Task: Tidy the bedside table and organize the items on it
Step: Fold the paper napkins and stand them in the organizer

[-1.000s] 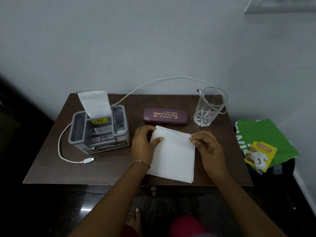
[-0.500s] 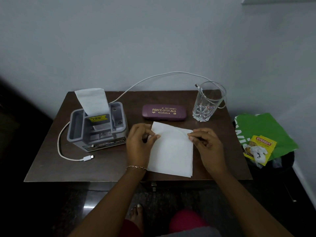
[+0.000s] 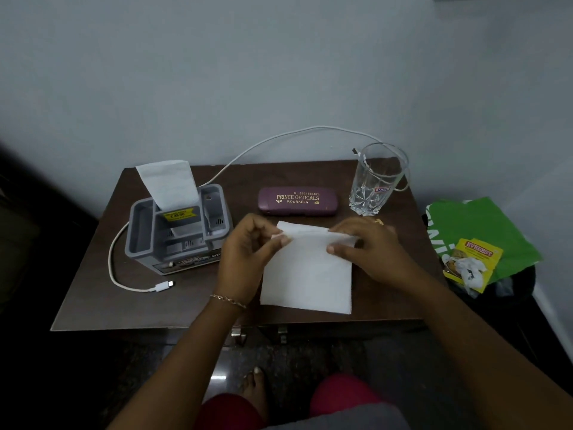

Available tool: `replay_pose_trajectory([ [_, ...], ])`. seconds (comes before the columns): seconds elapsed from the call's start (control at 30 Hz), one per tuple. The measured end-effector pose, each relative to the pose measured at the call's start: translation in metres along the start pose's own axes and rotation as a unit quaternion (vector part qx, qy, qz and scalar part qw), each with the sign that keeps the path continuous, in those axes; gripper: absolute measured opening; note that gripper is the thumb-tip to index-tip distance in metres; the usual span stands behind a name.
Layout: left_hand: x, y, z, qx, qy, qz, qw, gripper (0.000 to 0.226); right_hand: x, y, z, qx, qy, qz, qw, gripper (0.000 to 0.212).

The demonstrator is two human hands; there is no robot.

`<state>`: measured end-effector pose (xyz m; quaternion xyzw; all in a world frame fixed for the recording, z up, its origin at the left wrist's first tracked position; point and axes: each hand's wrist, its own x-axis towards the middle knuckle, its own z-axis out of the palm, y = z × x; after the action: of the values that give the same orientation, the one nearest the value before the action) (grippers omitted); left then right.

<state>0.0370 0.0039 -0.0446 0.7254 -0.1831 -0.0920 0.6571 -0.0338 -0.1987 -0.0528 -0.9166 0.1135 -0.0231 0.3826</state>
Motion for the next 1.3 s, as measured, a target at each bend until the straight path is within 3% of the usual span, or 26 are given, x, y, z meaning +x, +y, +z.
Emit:
replay_pose_trajectory([
  [0.07,0.007,0.007,0.000,-0.029,-0.006,-0.030,0.999,0.021,0.000,-0.002,-0.013,0.214,-0.053,0.064,0.973,0.017],
  [0.13,0.013,0.009,0.004,-0.082,-0.011,-0.099,0.992,0.025,-0.003,-0.002,-0.016,0.383,-0.102,0.136,0.908,0.021],
  [0.23,0.015,-0.001,0.007,-0.044,-0.044,-0.240,0.969,0.038,-0.009,0.006,-0.002,0.417,-0.113,0.203,0.879,0.026],
  [0.3,0.012,-0.007,0.005,0.013,-0.103,-0.288,0.952,0.048,-0.011,0.008,0.005,0.435,-0.086,0.237,0.865,0.027],
  [0.4,0.009,-0.009,0.002,0.009,-0.111,-0.285,0.952,0.048,-0.014,0.009,0.007,0.464,-0.081,0.259,0.843,0.025],
  [0.57,0.010,-0.002,-0.003,-0.059,-0.058,-0.295,0.952,0.036,-0.016,0.005,0.000,0.491,-0.092,0.253,0.829,0.024],
  [0.67,0.003,-0.005,-0.003,-0.047,-0.092,-0.327,0.939,0.046,-0.022,0.006,0.001,0.468,-0.117,0.275,0.832,0.031],
  [0.83,-0.003,-0.007,-0.004,-0.086,-0.078,-0.311,0.943,0.048,-0.023,0.004,-0.002,0.457,-0.073,0.277,0.842,0.030],
  [0.93,-0.009,-0.005,-0.004,-0.083,-0.107,-0.299,0.944,0.051,-0.024,0.000,-0.008,0.470,-0.093,0.265,0.837,0.030],
  [1.03,-0.012,-0.001,-0.010,-0.086,-0.090,-0.285,0.950,0.038,-0.029,-0.009,-0.018,0.453,-0.154,0.241,0.844,0.031],
  [1.2,-0.021,0.018,-0.027,-0.139,-0.097,-0.260,0.951,0.016,-0.033,-0.028,-0.032,0.370,-0.098,0.167,0.909,0.019],
  [1.3,-0.033,0.032,-0.034,-0.186,-0.104,-0.247,0.945,0.017,-0.036,-0.042,-0.039,0.378,-0.099,0.142,0.909,0.020],
])
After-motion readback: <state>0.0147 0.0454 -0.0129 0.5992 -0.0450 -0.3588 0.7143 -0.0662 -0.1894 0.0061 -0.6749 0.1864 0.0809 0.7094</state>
